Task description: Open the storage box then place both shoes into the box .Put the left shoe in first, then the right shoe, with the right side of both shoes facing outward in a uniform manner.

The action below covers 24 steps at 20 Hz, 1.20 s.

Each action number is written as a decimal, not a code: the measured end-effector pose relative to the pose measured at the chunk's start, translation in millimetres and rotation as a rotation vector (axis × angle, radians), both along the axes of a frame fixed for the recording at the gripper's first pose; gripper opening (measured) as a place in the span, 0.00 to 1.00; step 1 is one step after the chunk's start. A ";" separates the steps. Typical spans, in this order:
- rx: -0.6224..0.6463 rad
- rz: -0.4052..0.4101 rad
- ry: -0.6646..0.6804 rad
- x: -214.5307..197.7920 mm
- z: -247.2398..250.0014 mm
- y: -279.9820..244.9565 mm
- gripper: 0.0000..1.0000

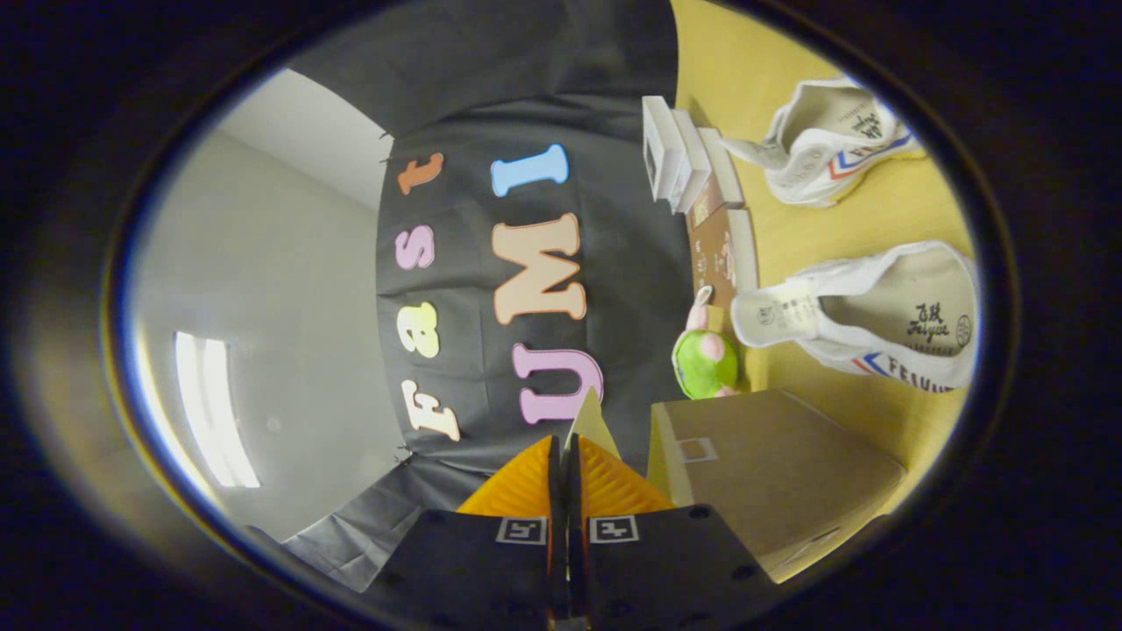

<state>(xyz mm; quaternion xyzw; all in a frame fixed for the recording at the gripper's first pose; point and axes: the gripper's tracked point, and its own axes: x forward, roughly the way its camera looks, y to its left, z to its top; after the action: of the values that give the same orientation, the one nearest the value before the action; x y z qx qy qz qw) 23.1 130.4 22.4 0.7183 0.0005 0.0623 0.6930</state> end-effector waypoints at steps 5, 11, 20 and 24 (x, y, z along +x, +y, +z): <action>-0.167 0.081 -0.082 7.7 72.4 42.4 0.04; -0.255 0.225 -0.149 8.5 125.6 131.3 0.04; -0.435 0.458 -0.183 -12.2 121.9 269.9 0.05; -0.461 0.561 -0.144 -28.2 86.9 315.4 0.08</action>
<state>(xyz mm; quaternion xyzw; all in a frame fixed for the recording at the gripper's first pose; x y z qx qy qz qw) -5.0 445.9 109.2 0.5091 0.1627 0.2986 0.7906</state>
